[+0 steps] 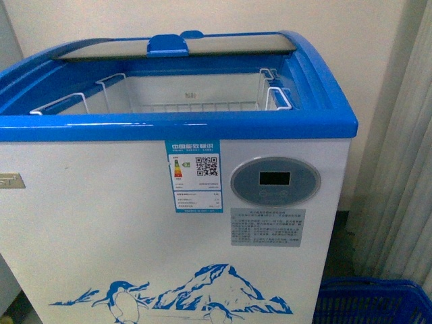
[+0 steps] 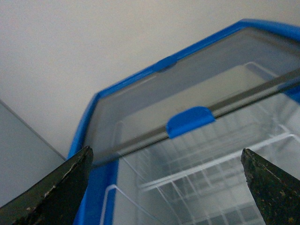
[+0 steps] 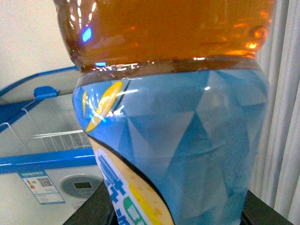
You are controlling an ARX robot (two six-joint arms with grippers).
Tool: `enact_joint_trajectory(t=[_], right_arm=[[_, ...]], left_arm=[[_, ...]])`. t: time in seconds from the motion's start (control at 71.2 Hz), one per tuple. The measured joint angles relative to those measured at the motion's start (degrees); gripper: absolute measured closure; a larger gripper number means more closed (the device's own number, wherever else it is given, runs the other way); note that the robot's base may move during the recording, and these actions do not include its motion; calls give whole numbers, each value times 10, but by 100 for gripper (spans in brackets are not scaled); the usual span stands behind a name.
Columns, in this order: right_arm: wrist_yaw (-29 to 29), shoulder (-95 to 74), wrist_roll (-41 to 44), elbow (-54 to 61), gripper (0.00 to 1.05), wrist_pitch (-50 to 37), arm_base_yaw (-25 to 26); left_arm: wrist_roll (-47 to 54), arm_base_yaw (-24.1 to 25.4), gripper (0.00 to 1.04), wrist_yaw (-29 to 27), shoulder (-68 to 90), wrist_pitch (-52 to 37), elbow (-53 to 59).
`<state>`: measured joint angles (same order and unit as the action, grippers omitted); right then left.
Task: Put drink in fridge
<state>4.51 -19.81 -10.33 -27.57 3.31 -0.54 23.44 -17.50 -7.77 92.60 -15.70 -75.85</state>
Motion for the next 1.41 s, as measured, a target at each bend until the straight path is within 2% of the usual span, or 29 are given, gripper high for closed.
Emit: enact_joint_trajectory(t=[0.098,0.126,0.239,0.309,0.323,0.422,0.492,0.562,0.632,0.674,0.731,0.843,0.899,1.012,1.25,1.405], right_arm=[[0,0,0,0,67,0,0],[0,0,0,0,67,0,0],[0,0,-1,0,67,2,0],[-65,-27,-17,-47,67,109,23],[-89,-38,-18,-66,67,154,31],[-169,-66,-17,-104,67,287,61],[-194,-89,-5,-104,67,300,74],[-213,-130,22,-115,67,254,85],[-268,-214,99,-161,67,135,82],[-316,-276,167,-213,67,97,73],[-370,-374,258,-297,67,108,51],[-386,-523,416,-426,67,173,8],[-371,-611,520,-511,67,231,-14],[-310,-736,640,-643,67,313,-45],[-214,-973,730,-944,67,429,-104],[-197,-1084,745,-1116,67,514,-141]], left_arm=[[-118,-4,24,-74,-132,-85,172],[-154,4,31,-76,-190,-105,243],[-201,29,49,-69,-334,-116,415],[-214,42,60,-56,-389,-124,488],[-216,43,61,-54,-395,-125,497],[-223,59,77,-30,-427,-135,553],[-227,73,90,-22,-446,-138,584],[-228,85,102,-9,-468,-141,606],[-231,98,102,5,-498,-143,632],[-231,106,102,12,-514,-143,648],[-231,114,102,20,-533,-139,663],[-231,153,102,72,-567,-126,684],[-231,171,102,73,-588,-116,695],[-231,172,102,77,-612,-104,706],[-231,172,102,78,-665,-70,726],[-231,172,102,78,-697,-46,734]])
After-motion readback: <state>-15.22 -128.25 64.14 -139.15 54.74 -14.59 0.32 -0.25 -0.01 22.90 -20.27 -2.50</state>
